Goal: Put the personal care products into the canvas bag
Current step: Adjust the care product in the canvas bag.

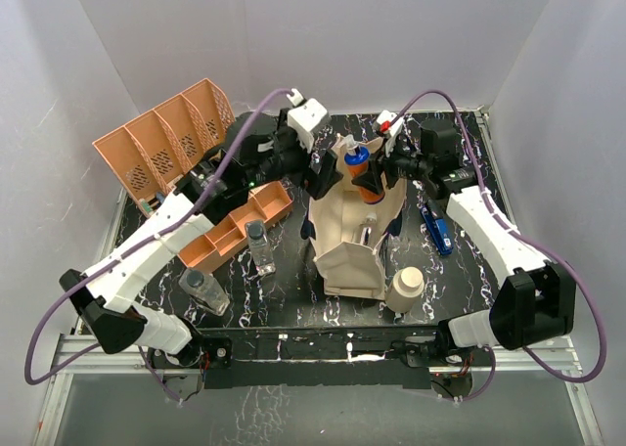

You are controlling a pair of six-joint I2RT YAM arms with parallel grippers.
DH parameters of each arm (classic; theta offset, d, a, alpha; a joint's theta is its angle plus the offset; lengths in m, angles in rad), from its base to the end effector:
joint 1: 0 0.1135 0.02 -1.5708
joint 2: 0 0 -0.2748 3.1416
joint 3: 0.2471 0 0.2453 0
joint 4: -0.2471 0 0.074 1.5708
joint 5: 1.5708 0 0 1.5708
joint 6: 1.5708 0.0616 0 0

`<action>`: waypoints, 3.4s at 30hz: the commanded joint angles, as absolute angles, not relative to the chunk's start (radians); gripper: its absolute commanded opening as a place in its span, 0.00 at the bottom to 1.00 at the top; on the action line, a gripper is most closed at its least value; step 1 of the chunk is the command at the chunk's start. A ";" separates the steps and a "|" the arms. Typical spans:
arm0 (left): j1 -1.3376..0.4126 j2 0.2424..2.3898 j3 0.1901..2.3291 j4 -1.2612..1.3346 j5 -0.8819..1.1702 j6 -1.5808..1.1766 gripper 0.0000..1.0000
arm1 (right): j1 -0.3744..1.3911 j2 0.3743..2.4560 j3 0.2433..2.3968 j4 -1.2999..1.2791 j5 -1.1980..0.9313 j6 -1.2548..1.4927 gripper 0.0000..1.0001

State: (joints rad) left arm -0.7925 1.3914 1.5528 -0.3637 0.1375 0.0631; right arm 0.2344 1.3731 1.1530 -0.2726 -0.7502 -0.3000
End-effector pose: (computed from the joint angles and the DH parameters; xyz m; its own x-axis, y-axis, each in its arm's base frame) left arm 0.2245 -0.2397 0.4542 -0.0903 0.1806 -0.9794 0.8070 0.5896 0.0343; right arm 0.2977 0.1143 0.3333 -0.2167 -0.2740 -0.9370 -0.8564 0.5140 0.0477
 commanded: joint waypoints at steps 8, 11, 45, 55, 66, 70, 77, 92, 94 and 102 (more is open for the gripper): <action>-0.672 1.582 1.826 -0.376 0.321 -0.265 0.87 | 0.239 1.261 1.122 -0.147 -0.808 -0.309 0.08; -0.662 1.619 1.849 -0.379 0.352 -0.303 0.86 | 0.242 1.254 1.124 -0.147 -0.814 -0.317 0.08; -0.660 1.707 1.834 -0.313 0.443 -0.361 0.17 | 0.259 1.217 1.082 -0.161 -0.815 -0.357 0.09; -0.660 1.730 1.835 -0.229 0.422 -0.261 0.00 | 0.259 1.226 1.048 -0.226 -0.730 -0.383 0.71; -0.660 1.868 1.896 -0.131 0.379 -0.215 0.00 | 0.258 1.261 1.090 -0.313 -0.682 -0.395 0.88; -0.661 1.925 1.928 -0.113 0.368 -0.196 0.00 | 0.256 1.240 1.119 -0.360 -0.639 -0.385 0.89; -0.667 1.994 1.953 -0.037 0.369 -0.145 0.00 | 0.237 1.190 1.179 -0.449 -0.583 -0.348 0.91; -0.707 1.955 1.696 0.150 0.427 -0.004 0.00 | 0.215 1.128 1.186 -0.526 -0.541 -0.347 0.91; -0.707 1.951 1.667 0.164 0.429 -0.011 0.00 | 0.213 1.129 1.184 -0.526 -0.541 -0.345 0.91; -0.715 1.945 1.638 0.158 0.413 -0.032 0.00 | 0.210 1.118 1.178 -0.533 -0.536 -0.354 0.91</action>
